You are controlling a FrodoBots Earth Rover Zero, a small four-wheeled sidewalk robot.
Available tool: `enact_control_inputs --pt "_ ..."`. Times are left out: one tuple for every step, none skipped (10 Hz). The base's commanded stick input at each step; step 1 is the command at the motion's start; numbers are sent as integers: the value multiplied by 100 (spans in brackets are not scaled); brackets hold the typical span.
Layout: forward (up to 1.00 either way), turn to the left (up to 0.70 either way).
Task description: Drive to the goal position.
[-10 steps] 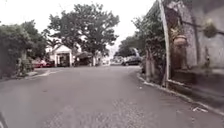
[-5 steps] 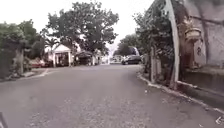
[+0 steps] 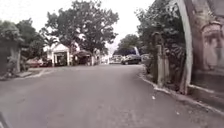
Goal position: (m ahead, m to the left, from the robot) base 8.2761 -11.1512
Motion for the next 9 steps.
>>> enact_control_inputs --pt "70 0" --pt "70 0" --pt "70 0" --pt "70 0" --pt "70 0" --pt "70 0" --pt "70 0" --pt "70 0" --pt "70 0"
